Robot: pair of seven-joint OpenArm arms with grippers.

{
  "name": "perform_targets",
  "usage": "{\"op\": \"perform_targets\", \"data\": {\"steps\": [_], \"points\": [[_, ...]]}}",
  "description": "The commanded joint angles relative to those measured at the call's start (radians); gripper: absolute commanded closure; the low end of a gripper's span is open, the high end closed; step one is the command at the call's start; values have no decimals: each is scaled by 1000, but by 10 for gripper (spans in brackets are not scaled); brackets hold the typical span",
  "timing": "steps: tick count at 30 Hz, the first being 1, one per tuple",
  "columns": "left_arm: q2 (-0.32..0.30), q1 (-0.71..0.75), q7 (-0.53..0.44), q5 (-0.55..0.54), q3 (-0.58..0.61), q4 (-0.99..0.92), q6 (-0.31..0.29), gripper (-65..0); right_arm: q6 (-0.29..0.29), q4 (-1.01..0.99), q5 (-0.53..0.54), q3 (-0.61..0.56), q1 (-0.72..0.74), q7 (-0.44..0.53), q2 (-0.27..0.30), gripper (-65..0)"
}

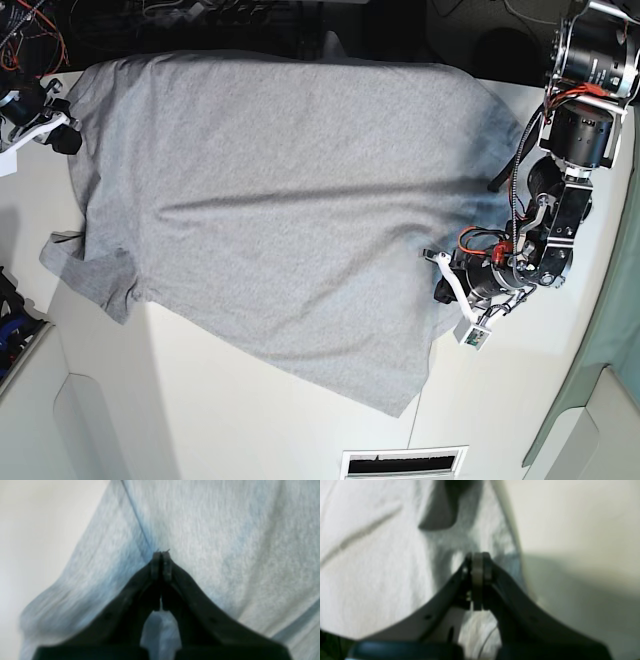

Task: Layout the t-shirt on the table in an organized manner, then fold the t-shirt properly
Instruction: 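Regrasp the shirt edges with both grippers and stretch the body apart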

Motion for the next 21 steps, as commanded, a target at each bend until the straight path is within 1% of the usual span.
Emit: {"op": "perform_targets", "data": {"steps": [1, 5, 7, 9, 10, 12, 15, 18, 21], "points": [[-1, -29, -11, -7, -2, -19, -7, 0, 5, 15, 17, 5, -13, 14, 11, 0], [8, -40, -34, -7, -2, -112, -7, 0, 4, 12, 3, 5, -16, 11, -14, 0], [7, -41, -35, -6, -2, -142, -6, 0, 3, 1, -4, 2, 5, 11, -13, 0], [6, -40, -35, 13, -2, -163, -5, 0, 4, -21, -34, -1, 45, 11, -13, 0], [5, -40, -35, 25, -2, -172, -1, 0, 3, -39, -51, -4, 67, 11, -12, 0], [-3, -40, -34, 35, -2, -191, 33, 0, 3, -88, -69, -18, 111, 12, -10, 0], [-23, -41, -34, 34, -2, -219, 97, 0, 4, -184, -83, -65, 180, 29, -2, 0], [-42, -53, -32, 33, -2, -222, 100, 0, -4, -291, -147, -135, 266, 70, 1, 0], [-42, -80, -5, 33, -2, -222, 100, 0, -16, -386, -202, -192, 358, 121, 1, 0]]}}
